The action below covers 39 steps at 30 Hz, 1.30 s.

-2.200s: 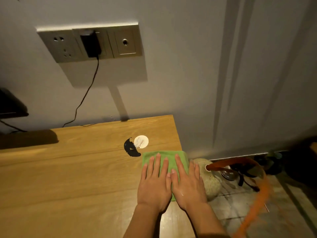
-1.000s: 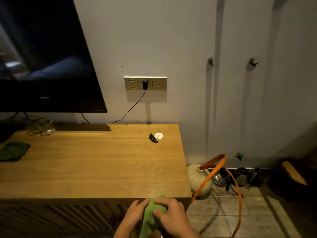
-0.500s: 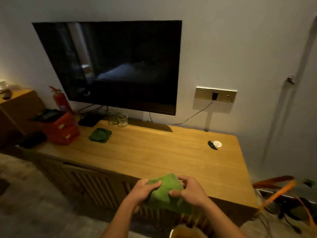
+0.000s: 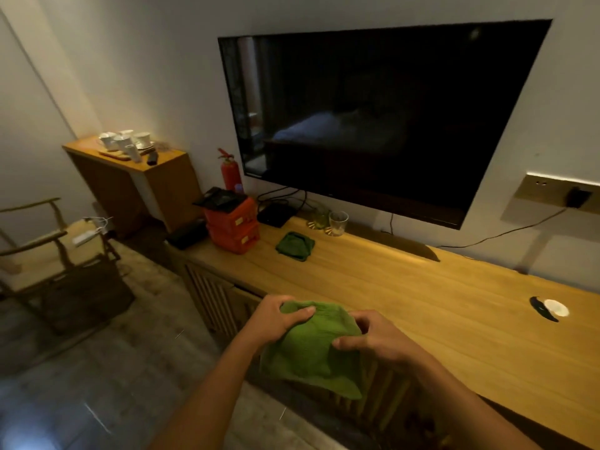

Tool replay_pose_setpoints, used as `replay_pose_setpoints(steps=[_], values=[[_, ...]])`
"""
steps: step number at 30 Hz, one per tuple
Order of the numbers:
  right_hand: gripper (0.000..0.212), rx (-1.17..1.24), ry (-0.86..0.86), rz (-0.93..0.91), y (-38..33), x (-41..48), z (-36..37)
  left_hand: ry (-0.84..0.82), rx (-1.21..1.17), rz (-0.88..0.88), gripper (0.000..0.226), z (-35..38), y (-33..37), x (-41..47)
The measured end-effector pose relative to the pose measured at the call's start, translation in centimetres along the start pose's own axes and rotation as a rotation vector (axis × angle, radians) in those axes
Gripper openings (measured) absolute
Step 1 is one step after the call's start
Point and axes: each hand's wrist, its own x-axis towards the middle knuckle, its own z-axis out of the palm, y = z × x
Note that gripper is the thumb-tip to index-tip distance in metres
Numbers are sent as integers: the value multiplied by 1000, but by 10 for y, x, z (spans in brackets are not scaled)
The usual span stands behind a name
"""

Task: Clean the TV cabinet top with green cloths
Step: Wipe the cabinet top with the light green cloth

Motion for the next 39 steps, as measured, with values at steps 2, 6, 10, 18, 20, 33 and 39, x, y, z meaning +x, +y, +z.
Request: replay_pose_setpoints(steps=[2,6,10,18,20,33,39], values=[[29,-17,0,22,-1,34,8,47,55,-11,29,-23,-14,24],[44,39,-4,89,8,118,21,129,195,-54,37,-67,-50,103],[45,179,45,202,31,226,22,138,309,-130,38,-97,-88,209],[23,246,167,408,84,402,7,88,533,-260,48,-122,-164,384],[23,144,191,420,92,431,1,58,628,-259,65,-123,-180,402],[37,-750,231,410,117,410,-49,-247,1034,-430,77,-46,-212,327],[43,-768,362,420,110,289,-110,-220,1032,-312,75,-1,-131,304]])
